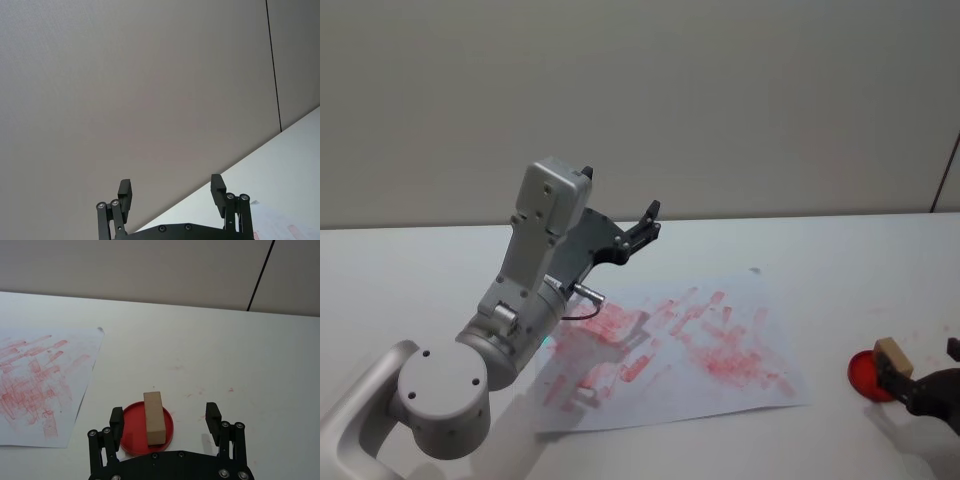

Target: Use the one hand to pick up the stamp and affix it onto the A4 paper.

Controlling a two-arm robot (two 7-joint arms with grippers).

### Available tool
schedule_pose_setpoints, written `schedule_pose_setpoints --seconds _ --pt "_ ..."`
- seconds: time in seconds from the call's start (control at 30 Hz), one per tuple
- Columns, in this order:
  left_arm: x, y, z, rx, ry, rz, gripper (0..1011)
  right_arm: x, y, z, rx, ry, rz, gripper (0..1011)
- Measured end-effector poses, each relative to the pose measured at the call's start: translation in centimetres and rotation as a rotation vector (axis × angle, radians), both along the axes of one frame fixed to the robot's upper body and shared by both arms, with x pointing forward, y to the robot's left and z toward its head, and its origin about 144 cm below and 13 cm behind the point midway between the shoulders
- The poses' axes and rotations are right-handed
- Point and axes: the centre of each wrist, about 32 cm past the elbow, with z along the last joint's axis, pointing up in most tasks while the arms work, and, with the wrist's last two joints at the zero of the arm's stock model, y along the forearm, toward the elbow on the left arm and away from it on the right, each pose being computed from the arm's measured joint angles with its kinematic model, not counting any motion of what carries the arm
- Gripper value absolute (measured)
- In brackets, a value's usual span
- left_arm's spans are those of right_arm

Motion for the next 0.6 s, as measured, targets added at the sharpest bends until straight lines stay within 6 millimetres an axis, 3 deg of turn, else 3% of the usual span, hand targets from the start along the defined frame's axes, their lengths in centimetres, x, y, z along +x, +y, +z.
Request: schedule_pose_setpoints --seconds 0.6 --pt "0.0 0.0 0.0 0.0 0.0 0.0 1001 1.6 0.3 -0.4 -0.013 0.051 0.013 970"
